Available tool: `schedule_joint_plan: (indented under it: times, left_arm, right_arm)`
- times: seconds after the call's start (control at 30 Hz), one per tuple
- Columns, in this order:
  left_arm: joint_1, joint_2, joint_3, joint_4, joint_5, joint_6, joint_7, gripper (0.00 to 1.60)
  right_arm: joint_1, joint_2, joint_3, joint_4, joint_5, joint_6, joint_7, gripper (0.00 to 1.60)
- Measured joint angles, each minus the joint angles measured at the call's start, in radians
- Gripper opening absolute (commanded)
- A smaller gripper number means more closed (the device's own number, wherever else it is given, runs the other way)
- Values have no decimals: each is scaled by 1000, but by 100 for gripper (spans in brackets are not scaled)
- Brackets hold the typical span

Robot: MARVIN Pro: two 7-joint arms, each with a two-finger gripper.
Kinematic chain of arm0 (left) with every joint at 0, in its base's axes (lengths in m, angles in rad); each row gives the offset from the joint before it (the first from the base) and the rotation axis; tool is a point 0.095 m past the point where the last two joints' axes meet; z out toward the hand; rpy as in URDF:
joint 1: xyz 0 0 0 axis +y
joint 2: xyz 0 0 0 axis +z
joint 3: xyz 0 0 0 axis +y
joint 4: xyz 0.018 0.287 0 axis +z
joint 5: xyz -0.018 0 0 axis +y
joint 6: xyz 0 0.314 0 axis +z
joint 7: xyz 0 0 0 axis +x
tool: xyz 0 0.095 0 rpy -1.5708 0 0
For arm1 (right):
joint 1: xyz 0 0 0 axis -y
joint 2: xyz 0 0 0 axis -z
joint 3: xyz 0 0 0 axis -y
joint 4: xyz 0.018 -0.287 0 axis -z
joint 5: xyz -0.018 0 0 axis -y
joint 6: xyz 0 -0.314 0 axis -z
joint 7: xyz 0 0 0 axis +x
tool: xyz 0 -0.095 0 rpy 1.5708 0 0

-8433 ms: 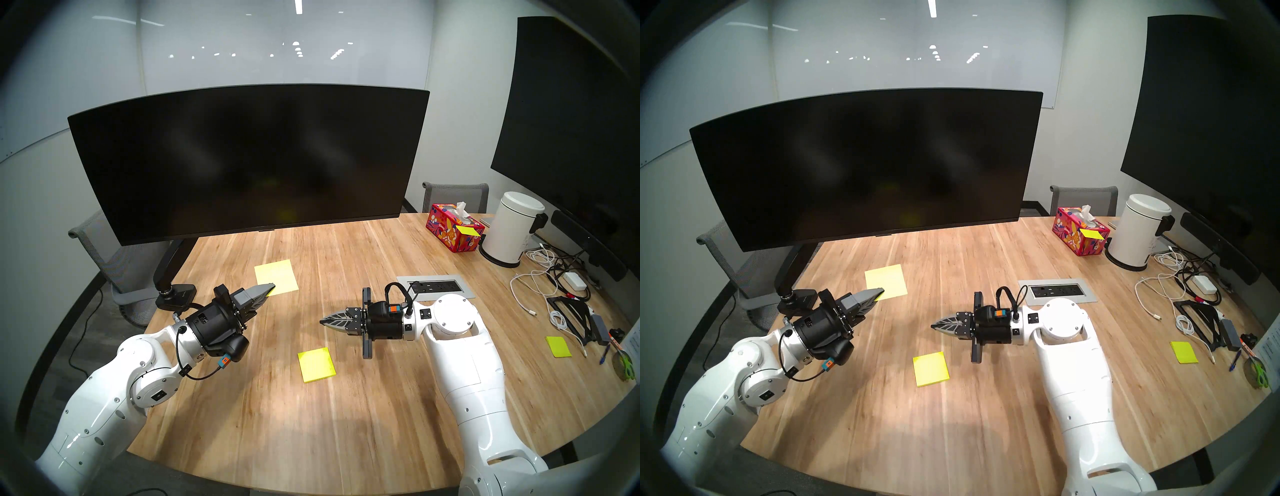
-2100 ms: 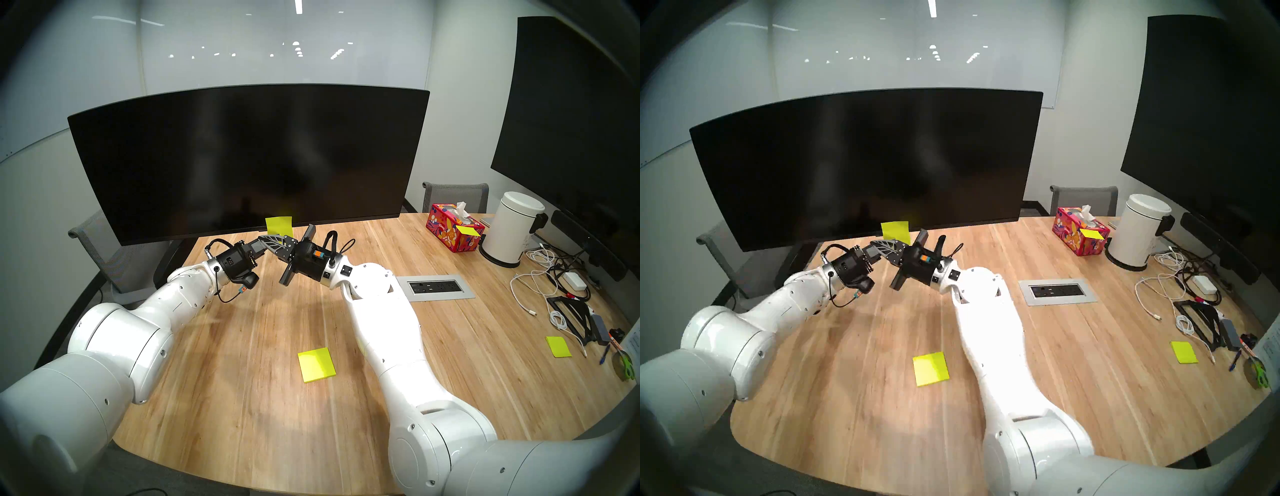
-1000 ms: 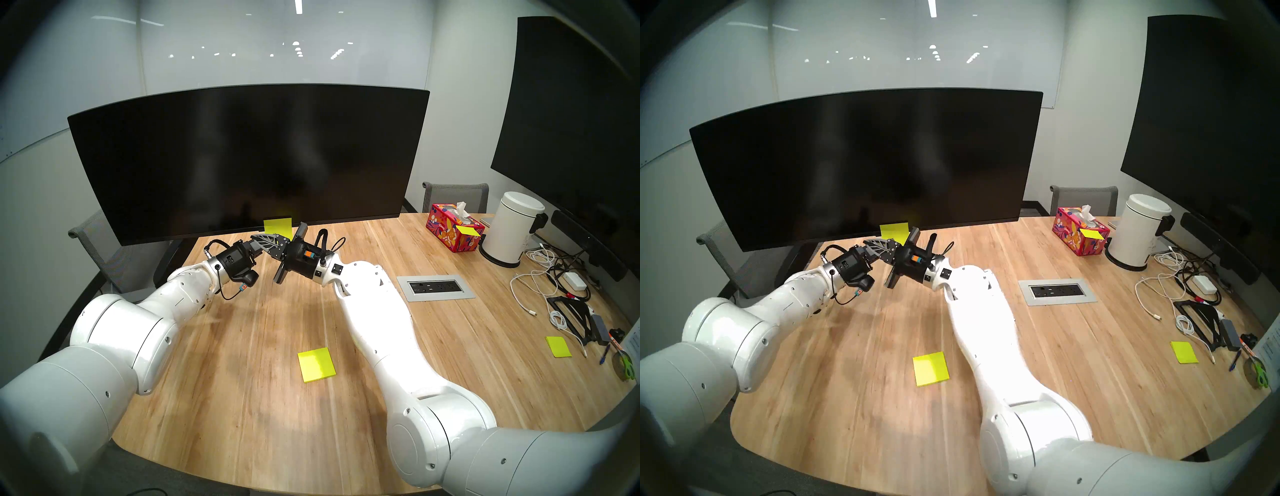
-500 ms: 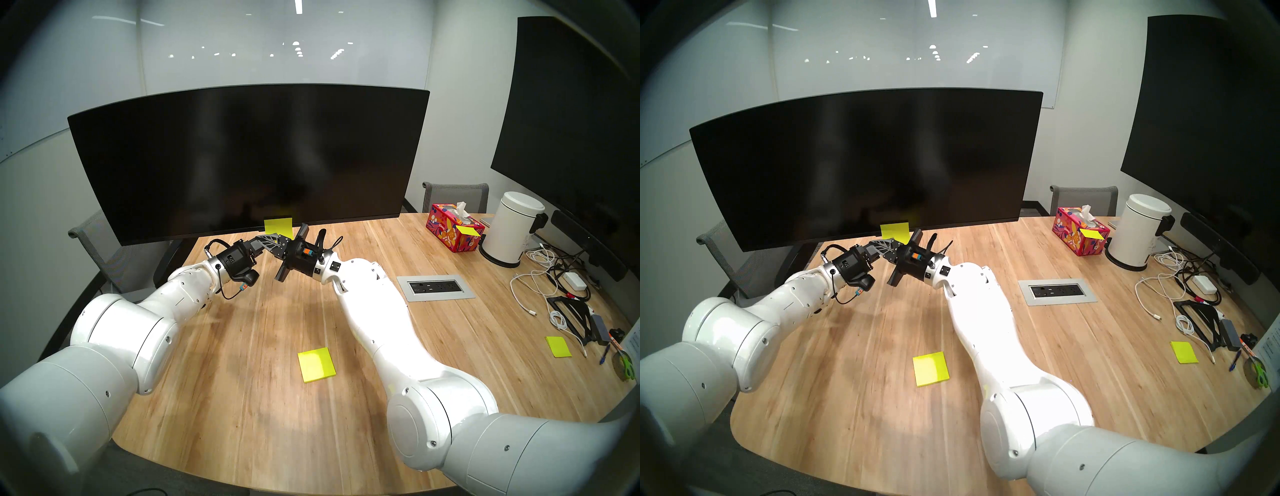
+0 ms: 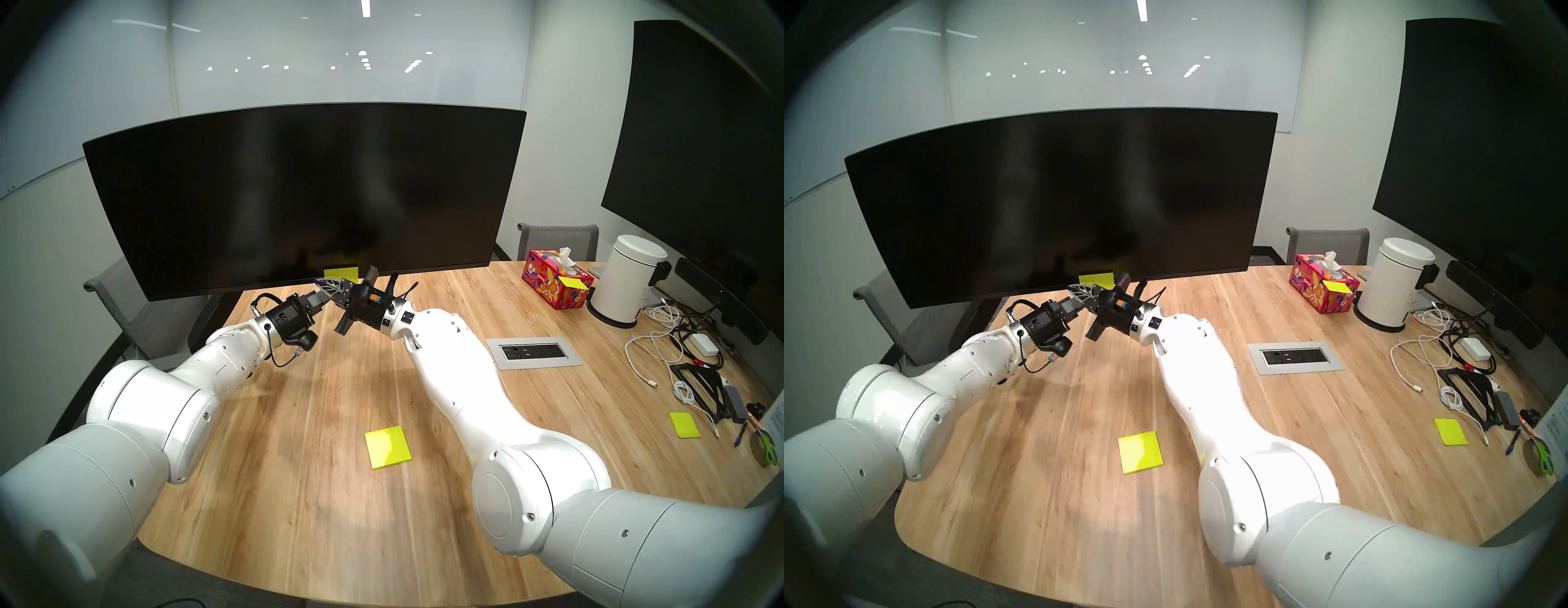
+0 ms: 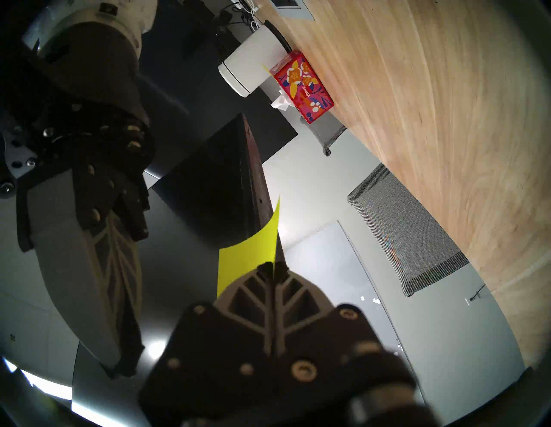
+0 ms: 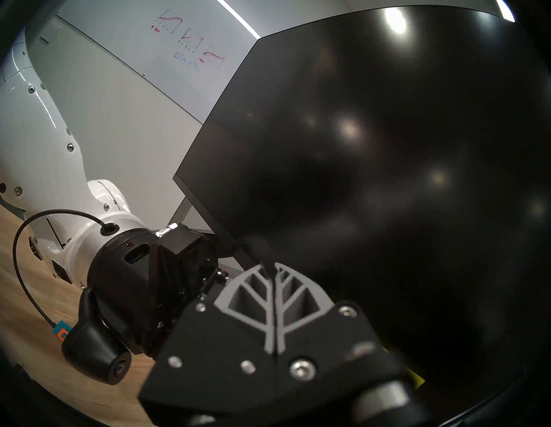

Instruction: Peel one sticky note off the pad and stick it onto the monitor, then press it flat

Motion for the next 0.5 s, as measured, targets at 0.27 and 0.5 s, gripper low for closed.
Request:
schedule_joint_plan:
  times: [0.27, 0.5]
  left_arm:
    - [0, 0, 0, 0, 0, 2, 2, 0]
    - [0, 0, -1, 0, 0, 4, 4, 0]
  right_arm:
    - [40, -3, 3, 63, -24, -7, -34, 0]
    - [74, -3, 6, 117, -52, -12, -68, 0]
